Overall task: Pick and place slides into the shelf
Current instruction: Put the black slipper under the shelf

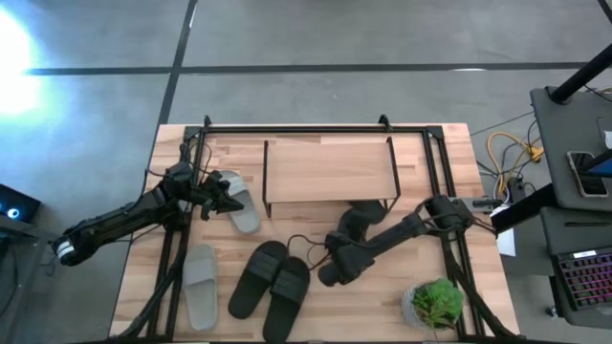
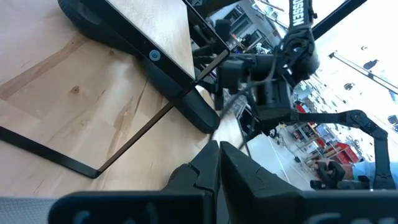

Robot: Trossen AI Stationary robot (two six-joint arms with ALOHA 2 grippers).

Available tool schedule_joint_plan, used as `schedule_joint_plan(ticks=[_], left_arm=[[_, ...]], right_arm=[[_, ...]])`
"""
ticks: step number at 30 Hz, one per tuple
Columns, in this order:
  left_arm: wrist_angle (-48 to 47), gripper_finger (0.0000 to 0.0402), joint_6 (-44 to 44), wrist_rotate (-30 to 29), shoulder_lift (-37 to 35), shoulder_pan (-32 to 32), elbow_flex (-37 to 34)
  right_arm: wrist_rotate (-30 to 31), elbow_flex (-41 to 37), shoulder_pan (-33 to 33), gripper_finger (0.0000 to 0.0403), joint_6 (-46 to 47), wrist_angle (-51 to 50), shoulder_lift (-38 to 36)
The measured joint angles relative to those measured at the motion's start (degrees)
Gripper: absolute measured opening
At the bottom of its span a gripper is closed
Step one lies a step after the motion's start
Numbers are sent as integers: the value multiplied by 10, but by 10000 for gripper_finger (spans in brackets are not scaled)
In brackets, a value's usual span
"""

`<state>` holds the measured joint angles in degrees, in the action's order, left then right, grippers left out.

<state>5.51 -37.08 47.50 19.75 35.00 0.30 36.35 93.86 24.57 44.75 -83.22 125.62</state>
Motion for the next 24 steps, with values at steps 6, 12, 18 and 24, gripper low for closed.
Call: schedule_joint_plan(ticks=[6, 12, 18, 24], left_arm=[[0, 0, 0, 0, 0, 0, 0], [0, 0, 0, 0, 0, 0, 0], [0, 0, 0, 0, 0, 0, 0], [0, 0, 0, 0, 1, 0, 0]], right_arm=[[12, -23, -14, 89, -1, 3, 0], [13, -12, -12, 15, -60, 39, 0], [59, 53, 1, 14, -117, 51, -3], [89, 44, -4, 14, -176, 104, -3]])
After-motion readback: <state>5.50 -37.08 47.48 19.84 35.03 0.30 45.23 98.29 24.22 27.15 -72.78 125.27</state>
